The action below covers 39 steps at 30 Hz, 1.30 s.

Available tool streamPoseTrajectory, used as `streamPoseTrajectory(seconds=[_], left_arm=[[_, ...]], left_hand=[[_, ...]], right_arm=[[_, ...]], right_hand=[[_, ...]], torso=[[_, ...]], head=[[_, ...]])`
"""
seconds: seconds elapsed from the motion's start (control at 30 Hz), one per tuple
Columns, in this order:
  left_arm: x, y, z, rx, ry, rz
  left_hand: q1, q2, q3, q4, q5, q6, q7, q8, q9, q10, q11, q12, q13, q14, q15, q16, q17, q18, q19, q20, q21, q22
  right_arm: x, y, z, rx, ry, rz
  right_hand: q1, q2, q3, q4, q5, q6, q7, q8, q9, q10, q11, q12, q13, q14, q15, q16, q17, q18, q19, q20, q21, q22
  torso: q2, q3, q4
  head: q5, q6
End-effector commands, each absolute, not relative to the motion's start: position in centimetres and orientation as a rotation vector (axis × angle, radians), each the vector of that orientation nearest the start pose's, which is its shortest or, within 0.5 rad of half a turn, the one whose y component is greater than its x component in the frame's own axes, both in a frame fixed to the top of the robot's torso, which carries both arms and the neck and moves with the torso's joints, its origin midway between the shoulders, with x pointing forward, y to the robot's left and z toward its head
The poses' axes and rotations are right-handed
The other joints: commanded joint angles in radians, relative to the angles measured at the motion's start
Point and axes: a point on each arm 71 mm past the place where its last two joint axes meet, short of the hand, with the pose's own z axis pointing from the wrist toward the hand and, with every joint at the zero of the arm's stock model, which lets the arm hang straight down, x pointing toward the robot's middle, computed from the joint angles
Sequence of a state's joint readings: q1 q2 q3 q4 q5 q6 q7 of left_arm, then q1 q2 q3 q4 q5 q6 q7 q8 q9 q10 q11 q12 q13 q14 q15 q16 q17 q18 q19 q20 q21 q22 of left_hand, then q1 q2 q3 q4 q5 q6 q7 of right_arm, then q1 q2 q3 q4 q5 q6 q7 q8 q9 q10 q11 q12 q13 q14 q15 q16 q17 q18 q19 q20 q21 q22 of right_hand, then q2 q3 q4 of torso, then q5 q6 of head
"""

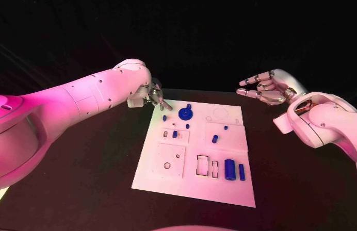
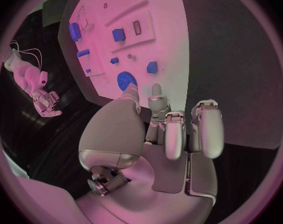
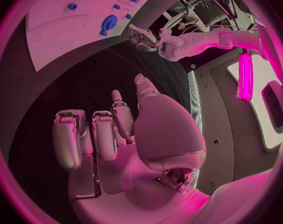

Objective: Assemble the parts on the task board

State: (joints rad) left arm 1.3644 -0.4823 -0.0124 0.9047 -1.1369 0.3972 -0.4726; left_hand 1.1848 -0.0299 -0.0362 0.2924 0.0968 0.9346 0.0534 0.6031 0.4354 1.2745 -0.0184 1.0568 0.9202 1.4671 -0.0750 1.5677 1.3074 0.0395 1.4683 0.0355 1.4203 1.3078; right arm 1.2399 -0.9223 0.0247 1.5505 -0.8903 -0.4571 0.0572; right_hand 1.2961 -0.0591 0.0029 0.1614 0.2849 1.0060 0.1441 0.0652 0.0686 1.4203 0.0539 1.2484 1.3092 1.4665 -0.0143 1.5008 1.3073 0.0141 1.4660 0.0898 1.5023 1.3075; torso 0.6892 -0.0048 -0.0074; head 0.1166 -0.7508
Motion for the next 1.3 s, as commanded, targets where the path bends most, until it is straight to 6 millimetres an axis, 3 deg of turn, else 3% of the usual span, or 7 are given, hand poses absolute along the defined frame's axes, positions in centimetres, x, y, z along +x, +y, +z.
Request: streamPoseTrajectory(seconds=[0.03,0.37,0.63,1.3], left_arm=[[59.6,21.1,-16.7,-0.117,2.34,-0.21],[59.4,21.2,-17.6,-0.118,2.39,-0.189],[59.3,21.2,-18.3,-0.122,2.409,-0.179],[59.1,20.9,-18.6,-0.125,2.434,-0.207]], left_hand=[[-0.013,0.005,-0.01,0.0,0.0,0.008,-0.002,0.005,0.001,0.011,-0.002,0.006,0.003,0.104,-0.006,0.003,0.263,0.003,0.043,-0.008,0.007,0.092],[-0.007,0.014,-0.012,-0.004,0.002,0.013,-0.006,0.008,0.002,0.014,-0.005,0.009,0.005,0.104,-0.008,0.003,0.263,0.002,0.044,-0.01,0.009,0.095],[0.001,0.02,-0.011,-0.006,0.003,0.015,-0.007,0.008,0.002,0.016,-0.006,0.011,0.007,0.104,-0.009,0.003,0.263,0.001,0.046,-0.011,0.012,0.1],[0.042,0.036,-0.003,-0.014,0.009,0.021,-0.011,0.011,0.003,0.022,-0.01,0.015,0.01,0.104,-0.013,0.003,0.263,0.0,0.047,-0.014,0.015,0.105]], right_arm=[[49.7,-23.7,-13.2,0.368,1.5,0.965],[49.7,-23.4,-13.3,0.36,1.51,0.974],[49.7,-23.4,-13.3,0.36,1.51,0.975],[49.7,-23.4,-13.3,0.36,1.509,0.974]], right_hand=[[-0.007,0.001,-0.006,-0.002,0.004,-0.004,-0.002,0.001,0.0,-0.006,0.001,-0.006,0.054,0.075,-0.004,-0.005,0.136,0.019,0.027,-0.002,-0.006,0.122],[-0.005,0.002,-0.007,-0.002,0.007,-0.004,-0.002,0.001,0.001,-0.005,0.001,-0.005,0.054,0.075,-0.004,-0.006,0.136,0.019,0.027,-0.002,-0.006,0.123],[-0.003,0.003,-0.007,-0.003,0.009,-0.003,-0.003,0.001,0.001,-0.005,0.001,-0.005,0.054,0.075,-0.005,-0.005,0.136,0.019,0.027,-0.002,-0.006,0.123],[-0.003,0.003,-0.007,-0.003,0.009,-0.003,-0.003,0.001,0.001,-0.005,0.001,-0.005,0.054,0.075,-0.005,-0.005,0.136,0.019,0.027,-0.002,-0.006,0.123]], torso=[[0.001,-0.0001,0.0002],[0.001,0.0001,-0.0014],[0.001,0.0005,0.0009],[0.0,0.0011,0.0008]], head=[[0.0,-0.001],[0.003,-0.004],[0.001,-0.006],[0.0,-0.005]])
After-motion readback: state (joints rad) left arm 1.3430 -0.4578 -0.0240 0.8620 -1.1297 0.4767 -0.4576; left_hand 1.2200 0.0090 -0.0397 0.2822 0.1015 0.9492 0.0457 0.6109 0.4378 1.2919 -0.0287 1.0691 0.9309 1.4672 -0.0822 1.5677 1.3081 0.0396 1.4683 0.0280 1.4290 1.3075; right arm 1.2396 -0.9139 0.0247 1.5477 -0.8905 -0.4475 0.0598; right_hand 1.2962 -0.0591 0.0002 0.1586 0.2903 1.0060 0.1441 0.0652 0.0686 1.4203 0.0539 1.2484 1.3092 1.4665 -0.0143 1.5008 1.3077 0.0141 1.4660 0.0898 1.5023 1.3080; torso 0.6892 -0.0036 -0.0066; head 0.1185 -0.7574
